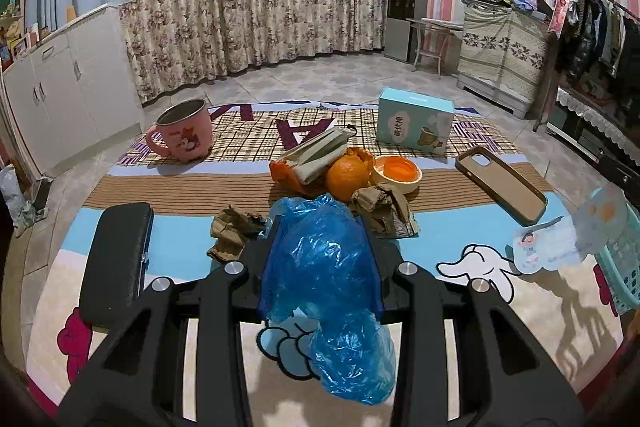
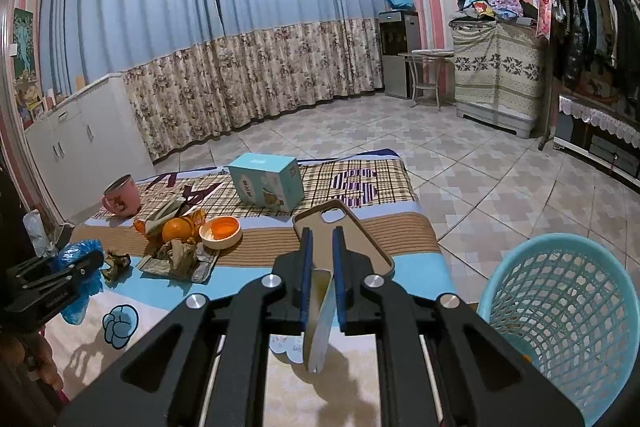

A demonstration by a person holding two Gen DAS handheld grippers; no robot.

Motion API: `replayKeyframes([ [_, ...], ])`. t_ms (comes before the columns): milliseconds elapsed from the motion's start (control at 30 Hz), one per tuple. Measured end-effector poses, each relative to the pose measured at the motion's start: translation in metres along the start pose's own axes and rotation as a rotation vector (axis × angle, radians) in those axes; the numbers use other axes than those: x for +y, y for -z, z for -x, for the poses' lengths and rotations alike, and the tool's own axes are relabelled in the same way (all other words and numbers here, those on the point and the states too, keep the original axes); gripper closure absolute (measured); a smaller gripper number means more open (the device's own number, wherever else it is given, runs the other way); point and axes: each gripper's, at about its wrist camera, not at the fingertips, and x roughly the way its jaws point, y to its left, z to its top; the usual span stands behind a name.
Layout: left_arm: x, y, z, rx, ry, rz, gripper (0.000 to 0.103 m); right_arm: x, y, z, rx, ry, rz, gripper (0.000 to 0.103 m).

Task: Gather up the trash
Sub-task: 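Carry the blue bag and white card toward the blue basket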

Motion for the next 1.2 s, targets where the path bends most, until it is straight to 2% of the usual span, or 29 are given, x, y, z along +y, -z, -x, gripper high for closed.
replayKeyframes([
  [300, -0.006, 0.001, -0.011, 0.017, 0.013, -0.009, 0.069, -0.006, 0.000, 0.000, 0.001, -0.002, -0.016, 0.093],
  [467, -0.014, 0.001, -0.006, -0.003, 0.017, -0.035, 0.069, -0.018, -0.010, 0.014, -0.048, 0.015, -0.040, 0.093],
  [600, -0.018, 0.000, -0.003, -0.014, 0.021, -0.045, 0.069, -0.038, -0.021, 0.033, -0.097, 0.066, -0.063, 0.093],
  [767, -0.030, -0.015, 0.002, -0.038, 0.043, -0.037, 0.069, -0.079, -0.028, 0.062, -0.139, 0.195, -0.095, 0.093],
  [900, -0.059, -0.031, 0.011, -0.082, 0.114, -0.039, 0.069, -0.114, -0.028, 0.086, -0.158, 0.312, -0.117, 0.093],
  [1100, -0.143, -0.036, 0.013, -0.100, 0.251, -0.161, 0.069, -0.165, -0.020, 0.108, -0.126, 0.462, -0.164, 0.093],
  [1200, -0.186, -0.040, 0.011, -0.076, 0.381, -0.179, 0.069, -0.181, -0.015, 0.114, -0.114, 0.498, -0.185, 0.093],
])
